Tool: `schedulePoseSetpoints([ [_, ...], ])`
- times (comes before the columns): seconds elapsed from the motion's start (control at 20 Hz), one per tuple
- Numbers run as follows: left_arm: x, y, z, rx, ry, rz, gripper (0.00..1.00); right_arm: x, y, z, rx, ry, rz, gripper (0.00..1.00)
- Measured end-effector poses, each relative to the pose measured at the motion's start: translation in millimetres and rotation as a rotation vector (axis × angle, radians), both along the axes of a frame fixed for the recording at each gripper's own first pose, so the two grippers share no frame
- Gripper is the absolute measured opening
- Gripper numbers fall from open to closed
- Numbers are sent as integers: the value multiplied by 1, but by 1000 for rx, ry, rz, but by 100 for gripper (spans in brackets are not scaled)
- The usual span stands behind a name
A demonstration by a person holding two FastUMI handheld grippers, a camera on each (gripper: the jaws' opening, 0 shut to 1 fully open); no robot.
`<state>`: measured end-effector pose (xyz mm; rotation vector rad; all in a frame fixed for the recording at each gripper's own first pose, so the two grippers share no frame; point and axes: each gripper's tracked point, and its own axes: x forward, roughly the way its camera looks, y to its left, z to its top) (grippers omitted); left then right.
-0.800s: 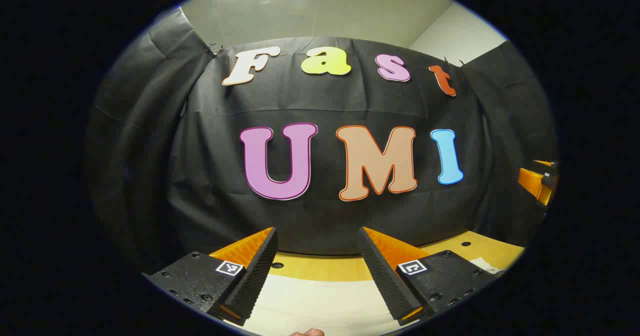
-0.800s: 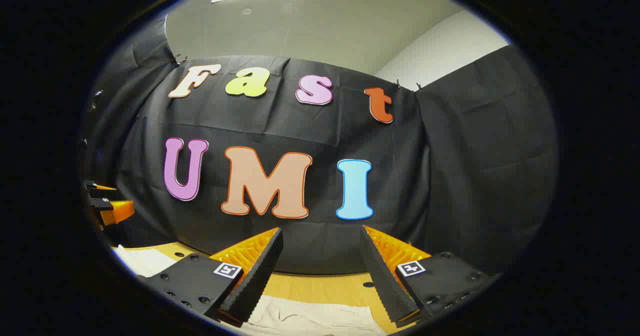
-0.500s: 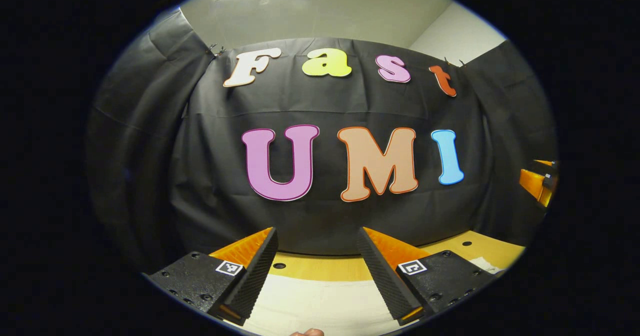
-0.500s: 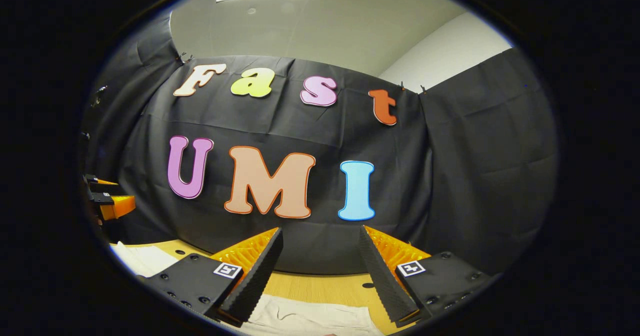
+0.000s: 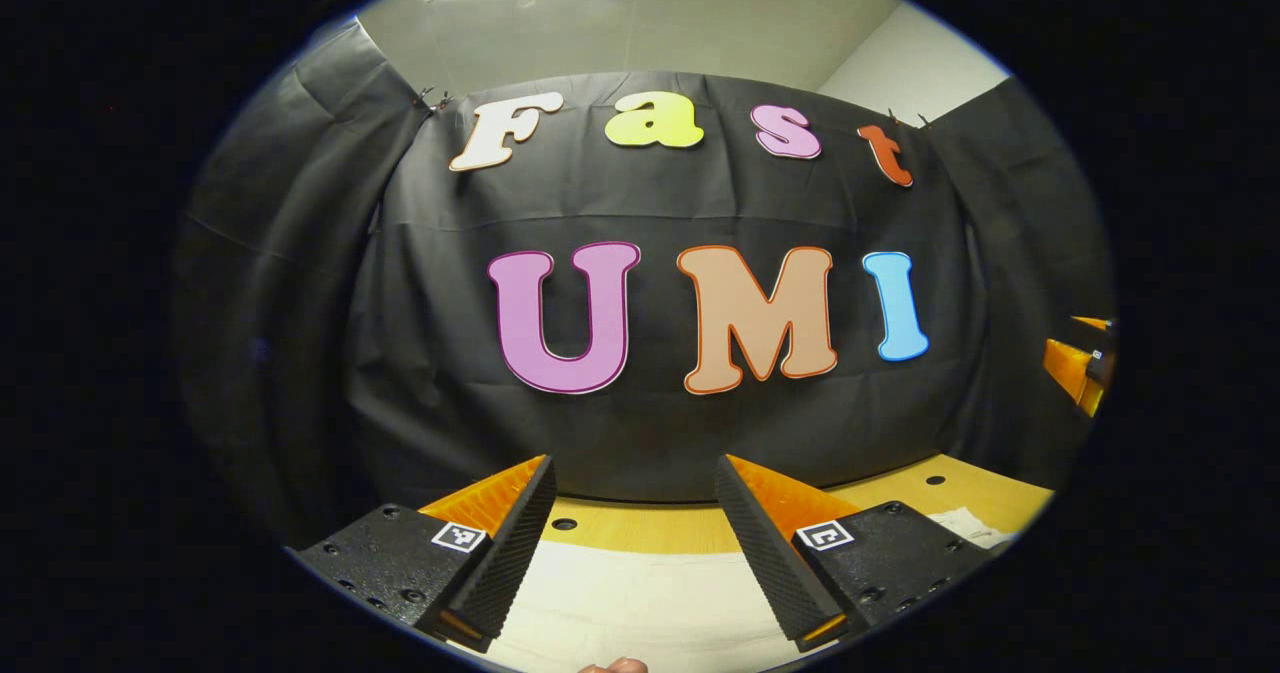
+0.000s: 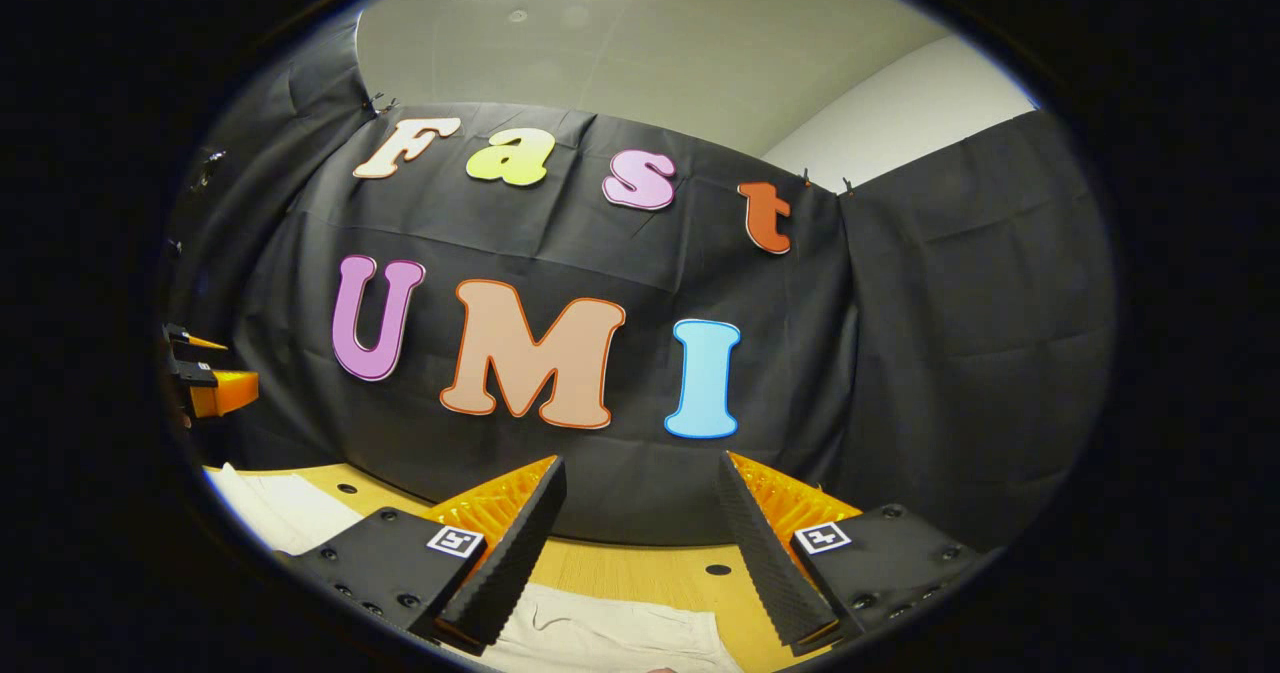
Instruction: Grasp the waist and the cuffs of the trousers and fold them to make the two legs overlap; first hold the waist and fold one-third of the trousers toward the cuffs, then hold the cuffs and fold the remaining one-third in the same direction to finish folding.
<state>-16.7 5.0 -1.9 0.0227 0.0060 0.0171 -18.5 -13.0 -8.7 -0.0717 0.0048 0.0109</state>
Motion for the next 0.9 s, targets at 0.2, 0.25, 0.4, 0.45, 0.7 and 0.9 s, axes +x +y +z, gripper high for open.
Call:
schedulePoseSetpoints([
  [0.2,-4,2,3,-4,-11,11,96,-7,-14,-15,-66,31,12,98],
  [0.25,-5,4,3,-6,-12,17,96,-9,-19,-20,-95,39,18,97],
  [0.4,-7,10,-1,-6,0,36,96,-19,-32,-32,-166,62,29,97],
  [0.45,-8,11,-2,-8,3,43,96,-21,-37,-38,-190,74,33,97],
  [0.7,-10,11,-4,-8,13,63,96,-42,-63,-76,-330,151,66,97],
  [0.9,-11,8,-4,4,10,77,96,-64,-84,-116,-446,232,109,97],
])
